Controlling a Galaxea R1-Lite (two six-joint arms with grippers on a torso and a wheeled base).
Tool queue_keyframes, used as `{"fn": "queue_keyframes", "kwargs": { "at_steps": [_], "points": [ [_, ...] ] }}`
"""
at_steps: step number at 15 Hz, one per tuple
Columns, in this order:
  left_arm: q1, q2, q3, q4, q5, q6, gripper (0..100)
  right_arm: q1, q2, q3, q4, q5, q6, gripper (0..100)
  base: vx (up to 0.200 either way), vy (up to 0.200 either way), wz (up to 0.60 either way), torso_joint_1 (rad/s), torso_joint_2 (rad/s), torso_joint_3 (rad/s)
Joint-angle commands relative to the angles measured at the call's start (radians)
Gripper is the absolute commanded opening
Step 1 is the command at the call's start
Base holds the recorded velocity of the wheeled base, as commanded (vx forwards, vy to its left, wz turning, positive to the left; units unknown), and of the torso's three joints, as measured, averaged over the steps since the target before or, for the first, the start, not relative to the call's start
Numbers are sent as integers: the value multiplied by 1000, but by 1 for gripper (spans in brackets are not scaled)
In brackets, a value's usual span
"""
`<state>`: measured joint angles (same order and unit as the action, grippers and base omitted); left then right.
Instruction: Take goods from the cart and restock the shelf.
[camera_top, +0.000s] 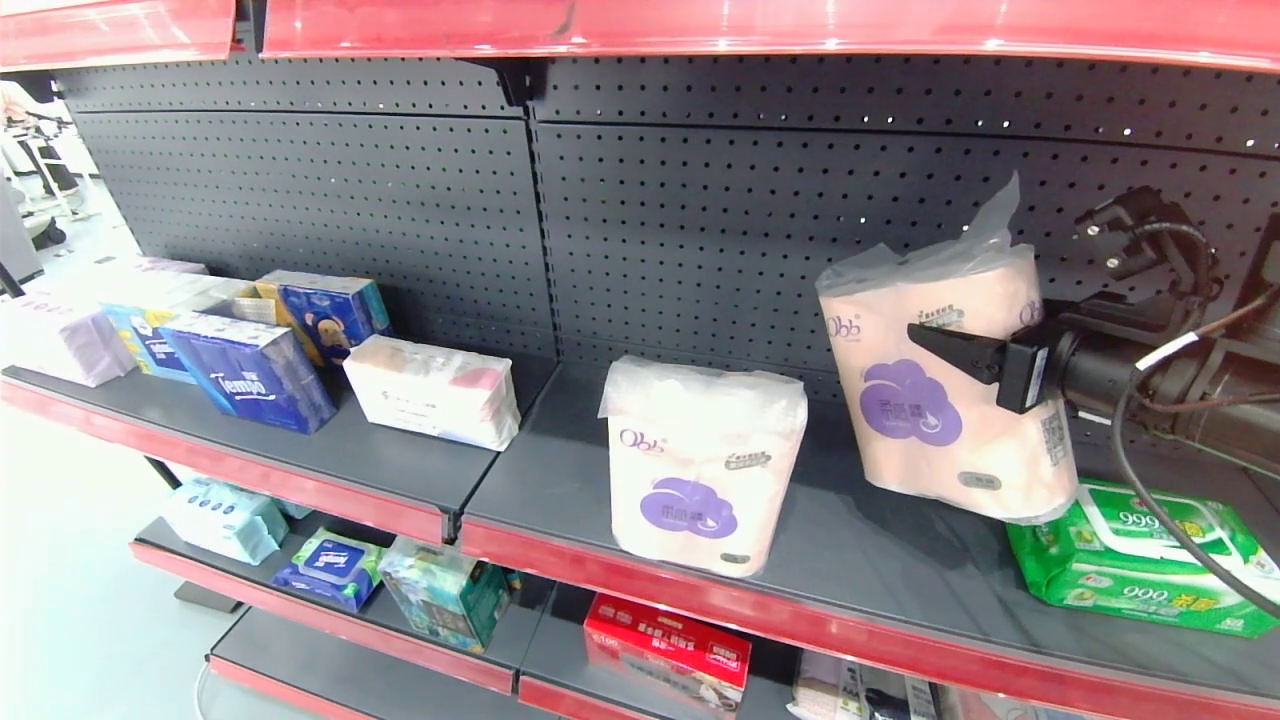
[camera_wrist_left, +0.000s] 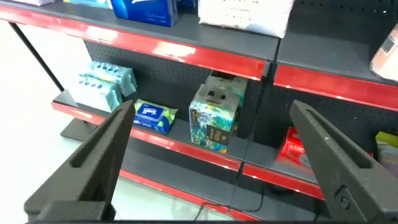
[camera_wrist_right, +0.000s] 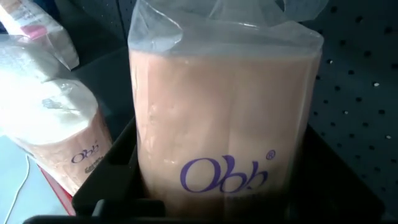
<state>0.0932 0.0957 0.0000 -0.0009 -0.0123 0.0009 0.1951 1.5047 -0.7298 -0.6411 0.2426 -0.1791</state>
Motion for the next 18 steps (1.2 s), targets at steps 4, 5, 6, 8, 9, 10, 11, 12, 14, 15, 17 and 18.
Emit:
{"fn": "queue_keyframes", "kwargs": {
  "at_steps": [4,5,6,8,9,10,11,12,14,15,17,18],
  "points": [
    [0,2,0,-1,0,-1,100,-5,71,-5,-72,40,21,0,0,0,0,0,0,0],
    [0,2,0,-1,0,-1,100,-6,83,-11,-88,58,32,0,0,0,0,0,0,0],
    [0,2,0,-1,0,-1,100,-8,92,-13,-97,77,43,0,0,0,0,0,0,0],
    [0,2,0,-1,0,-1,100,-31,127,-11,-134,107,58,0,0,0,0,0,0,0],
    [0,2,0,-1,0,-1,100,-51,161,-13,-178,130,58,0,0,0,0,0,0,0],
    [0,2,0,-1,0,-1,100,-63,197,-14,-230,158,59,0,0,0,0,0,0,0],
    [0,2,0,-1,0,-1,100,-66,221,-14,-267,176,61,0,0,0,0,0,0,0],
    [0,2,0,-1,0,-1,100,-72,243,-14,-289,185,61,0,0,0,0,0,0,0],
    [0,2,0,-1,0,-1,100,-71,266,-19,-321,187,84,0,0,0,0,0,0,0],
    [0,2,0,-1,0,-1,100,-66,290,-22,-361,188,119,0,0,0,0,0,0,0],
    [0,2,0,-1,0,-1,100,-65,312,-30,-391,225,127,0,0,0,0,0,0,0],
    [0,2,0,-1,0,-1,100,-66,330,-36,-419,261,129,0,0,0,0,0,0,0]
  ]
}}
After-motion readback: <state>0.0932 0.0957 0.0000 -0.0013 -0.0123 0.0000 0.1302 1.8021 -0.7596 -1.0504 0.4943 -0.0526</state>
